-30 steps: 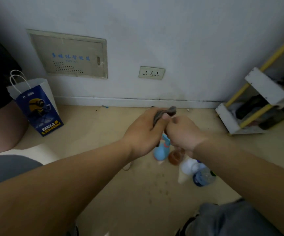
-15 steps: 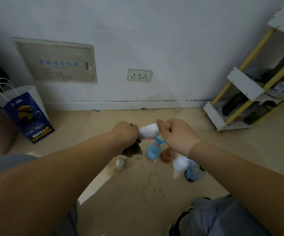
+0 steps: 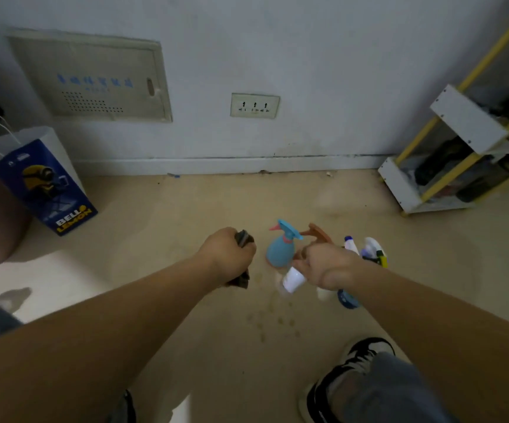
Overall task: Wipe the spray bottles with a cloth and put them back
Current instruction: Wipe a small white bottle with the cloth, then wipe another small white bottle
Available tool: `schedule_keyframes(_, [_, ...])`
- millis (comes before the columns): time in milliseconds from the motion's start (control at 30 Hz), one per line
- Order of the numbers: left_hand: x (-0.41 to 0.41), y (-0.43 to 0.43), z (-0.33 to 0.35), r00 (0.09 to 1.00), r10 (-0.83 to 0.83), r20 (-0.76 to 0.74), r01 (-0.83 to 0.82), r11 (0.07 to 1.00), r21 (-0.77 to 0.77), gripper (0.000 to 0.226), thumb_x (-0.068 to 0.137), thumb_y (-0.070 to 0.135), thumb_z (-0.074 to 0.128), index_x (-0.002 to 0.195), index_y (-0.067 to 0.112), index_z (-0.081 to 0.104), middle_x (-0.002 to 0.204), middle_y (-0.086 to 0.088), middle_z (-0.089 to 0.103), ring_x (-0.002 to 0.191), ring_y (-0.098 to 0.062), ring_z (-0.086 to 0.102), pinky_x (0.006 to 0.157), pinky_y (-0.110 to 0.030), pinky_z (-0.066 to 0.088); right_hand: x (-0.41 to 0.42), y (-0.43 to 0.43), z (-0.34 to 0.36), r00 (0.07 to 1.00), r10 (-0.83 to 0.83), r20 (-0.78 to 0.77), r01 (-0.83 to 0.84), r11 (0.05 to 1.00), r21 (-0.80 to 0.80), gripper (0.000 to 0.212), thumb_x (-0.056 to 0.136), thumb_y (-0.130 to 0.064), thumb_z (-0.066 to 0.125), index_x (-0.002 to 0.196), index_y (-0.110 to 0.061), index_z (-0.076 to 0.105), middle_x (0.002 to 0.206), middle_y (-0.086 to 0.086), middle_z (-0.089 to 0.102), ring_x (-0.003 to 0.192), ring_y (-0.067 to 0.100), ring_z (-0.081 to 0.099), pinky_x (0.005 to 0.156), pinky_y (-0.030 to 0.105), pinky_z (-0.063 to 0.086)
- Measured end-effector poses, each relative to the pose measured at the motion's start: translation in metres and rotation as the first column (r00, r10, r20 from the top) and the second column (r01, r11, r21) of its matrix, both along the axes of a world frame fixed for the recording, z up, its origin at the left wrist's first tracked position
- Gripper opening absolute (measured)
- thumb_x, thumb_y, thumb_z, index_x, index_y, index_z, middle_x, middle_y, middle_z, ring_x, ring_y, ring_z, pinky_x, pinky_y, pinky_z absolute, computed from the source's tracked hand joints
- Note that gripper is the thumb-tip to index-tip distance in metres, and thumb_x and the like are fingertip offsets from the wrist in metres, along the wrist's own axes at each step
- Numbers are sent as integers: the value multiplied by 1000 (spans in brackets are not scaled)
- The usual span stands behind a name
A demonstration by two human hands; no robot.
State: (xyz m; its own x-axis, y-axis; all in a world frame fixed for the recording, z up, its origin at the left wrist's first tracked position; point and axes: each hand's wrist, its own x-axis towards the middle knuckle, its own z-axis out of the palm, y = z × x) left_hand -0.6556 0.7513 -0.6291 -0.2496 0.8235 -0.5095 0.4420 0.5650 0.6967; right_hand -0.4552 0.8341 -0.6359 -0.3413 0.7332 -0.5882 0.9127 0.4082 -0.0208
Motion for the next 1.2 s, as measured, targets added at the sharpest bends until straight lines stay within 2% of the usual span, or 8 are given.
schedule_keyframes(67, [8,-8,-30,999,23,33,-21,998,-52,25,97,36,61,101,11,62,93,-15,72,82,-33,74,71,-47,65,16,-2,-31,996,-32,83,31,999,10,46,103,-43,44,135,-12,56,129,9,62,124,35,58,103,44,45])
schedule_keyframes(267, [10,-9,-97,998,61,20,-58,991,-124,27,100,37,57,98,11,64,89,-18,74,78,-32,74,73,-45,65,71,-2,-102,970,92,224,-114,990,87,29,108,-26,38,127,-16,57,123,5,58,109,22,62,72,35,38])
schedule_keyframes(433, [13,-18,-126,997,73,-23,-74,995,-70,19,99,38,60,96,19,63,86,-11,73,78,-29,71,78,-48,63,77,-3,-128,980,-185,74,160,952,259,14,94,-25,65,90,-13,59,70,3,49,59,22,50,65,35,46])
schedule_keyframes(533, [9,-27,-137,994,106,-29,-107,992,-68,17,97,38,61,96,21,62,89,-9,73,82,-29,71,81,-51,62,76,-4,-138,929,-367,53,358,925,128,5,100,-18,48,97,-15,51,71,1,42,79,28,57,72,36,41])
schedule_keyframes(767, [4,-41,-139,989,145,-29,-147,988,-55,14,99,36,59,100,22,60,94,-6,71,85,-25,69,83,-48,61,65,-13,-137,974,-90,210,38,970,240,21,103,-16,46,121,-12,58,119,6,59,106,22,63,78,34,52])
schedule_keyframes(900, [-10,-51,-136,983,173,-57,-175,983,-45,19,99,38,58,95,19,59,91,-9,70,81,-27,68,80,-47,61,18,-13,-125,989,-134,-56,141,981,133,40,108,-17,40,139,8,48,130,38,51,98,39,59,57,13,40])
schedule_keyframes(1000, [-26,-58,-137,972,230,-50,-233,971,-56,23,99,38,58,95,15,58,92,-11,69,81,-28,67,78,-45,61,-23,-25,-123,978,-152,-141,167,980,104,34,100,-42,49,109,-14,66,101,6,67,91,25,65,75,29,51])
schedule_keyframes(1200, [-60,-73,-148,932,359,-45,-361,931,-53,17,99,31,60,100,15,56,91,-7,62,72,-16,61,59,-29,45,-105,-40,-142,854,-355,-381,325,935,-142,21,87,-45,62,77,-26,60,82,-4,69,85,22,67,76,31,53])
